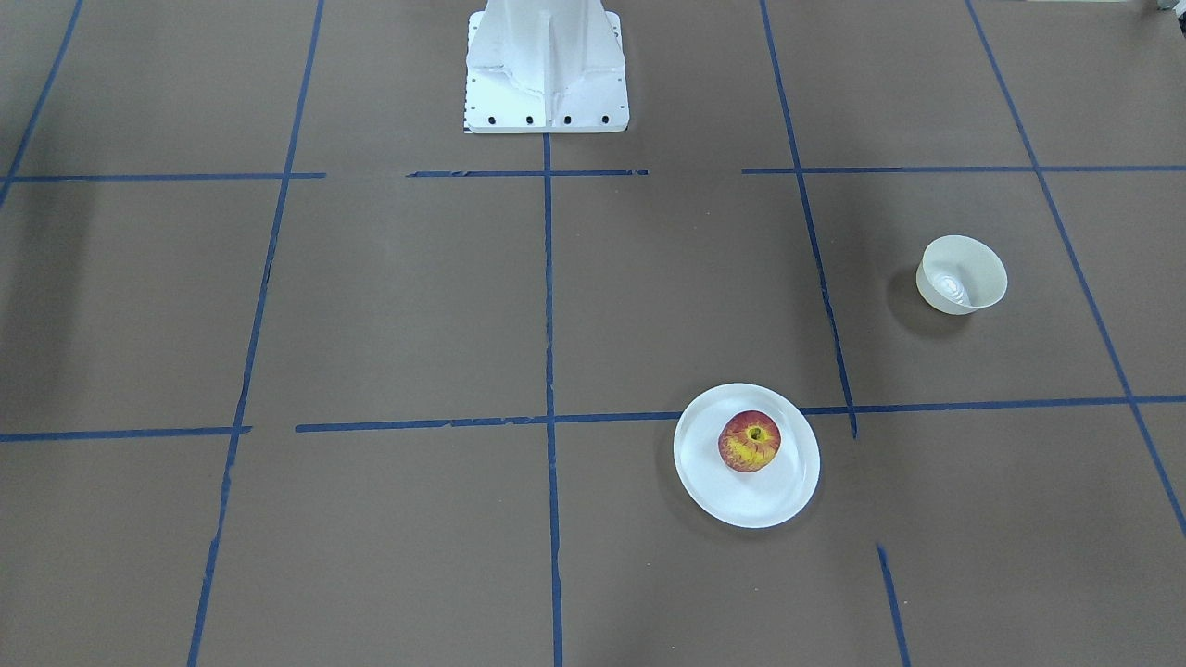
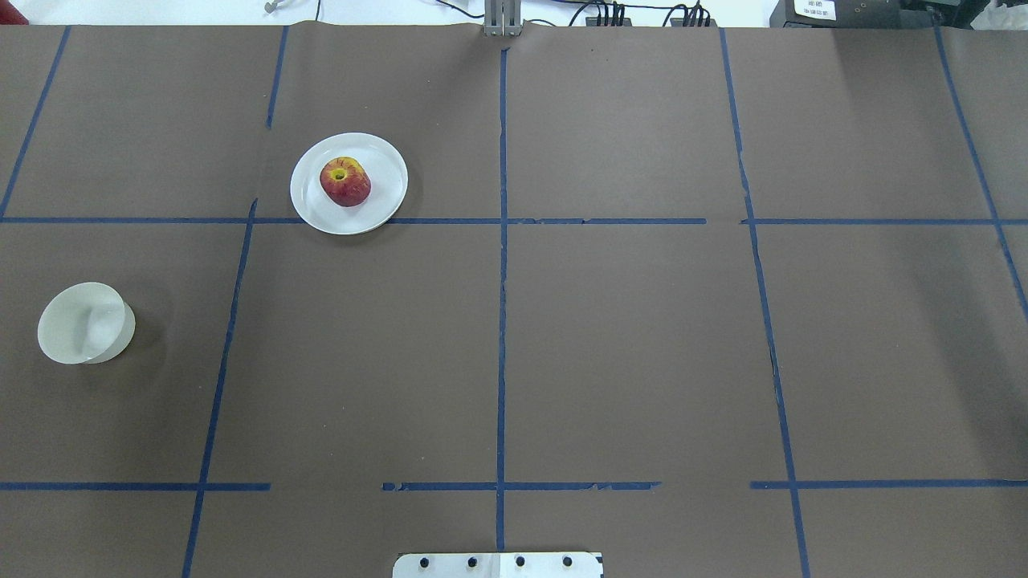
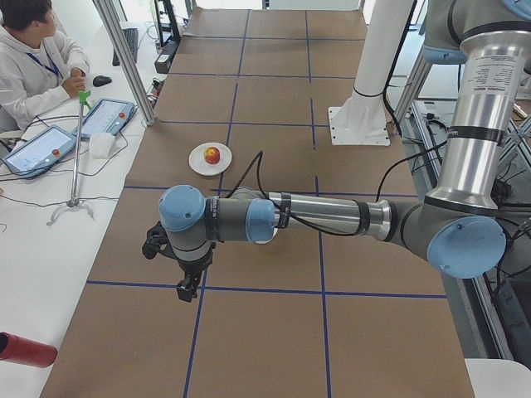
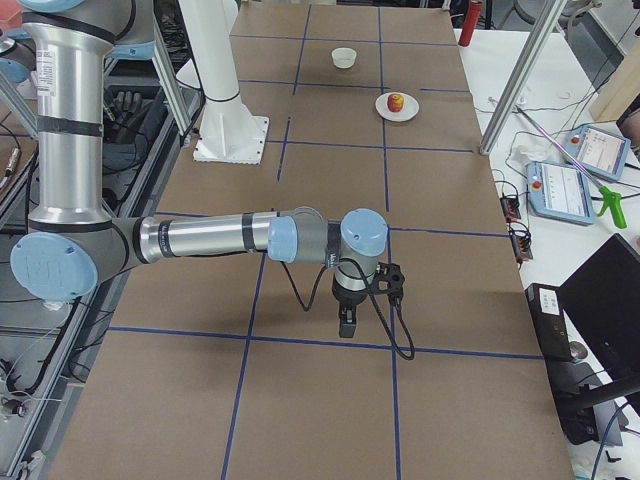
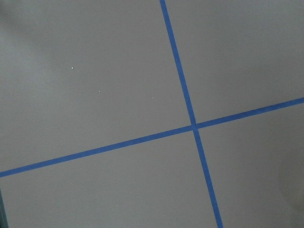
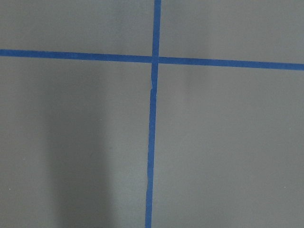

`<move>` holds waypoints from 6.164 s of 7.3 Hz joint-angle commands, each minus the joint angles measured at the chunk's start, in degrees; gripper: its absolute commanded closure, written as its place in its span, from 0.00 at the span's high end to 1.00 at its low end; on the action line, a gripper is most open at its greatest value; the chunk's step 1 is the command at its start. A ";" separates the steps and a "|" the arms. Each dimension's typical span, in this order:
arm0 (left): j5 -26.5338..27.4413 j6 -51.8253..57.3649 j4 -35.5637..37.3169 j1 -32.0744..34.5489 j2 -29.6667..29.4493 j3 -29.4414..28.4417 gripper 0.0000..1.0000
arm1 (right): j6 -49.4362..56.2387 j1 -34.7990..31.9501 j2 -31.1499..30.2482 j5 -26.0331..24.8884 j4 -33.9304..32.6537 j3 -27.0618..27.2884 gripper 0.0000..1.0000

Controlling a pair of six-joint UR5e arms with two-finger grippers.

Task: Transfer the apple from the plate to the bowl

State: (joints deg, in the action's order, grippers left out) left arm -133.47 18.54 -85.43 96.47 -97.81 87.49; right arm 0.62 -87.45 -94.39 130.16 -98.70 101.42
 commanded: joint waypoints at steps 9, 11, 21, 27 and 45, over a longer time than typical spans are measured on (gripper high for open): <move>0.67 -43.66 -0.35 -23.64 -3.85 21.74 0.98 | 0.00 0.00 0.00 0.00 0.00 0.01 1.00; 0.67 -57.49 -0.52 -34.19 -11.66 20.28 0.99 | 0.00 0.00 0.00 0.00 0.00 0.01 1.00; 10.95 -77.16 -28.03 -45.58 -32.88 -18.66 0.99 | 0.00 0.00 0.00 0.09 0.00 0.01 1.00; 13.76 -79.61 -32.58 -48.39 -35.78 -25.86 0.95 | 0.00 0.00 0.00 0.00 0.00 0.01 1.00; 14.12 -64.24 -37.09 -45.23 15.11 12.80 0.00 | 0.00 0.00 0.00 0.00 0.00 0.01 1.00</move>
State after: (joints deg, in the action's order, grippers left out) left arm -119.37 -45.71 -122.39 51.22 -82.23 101.57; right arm 0.63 -87.45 -94.39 130.17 -98.70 101.38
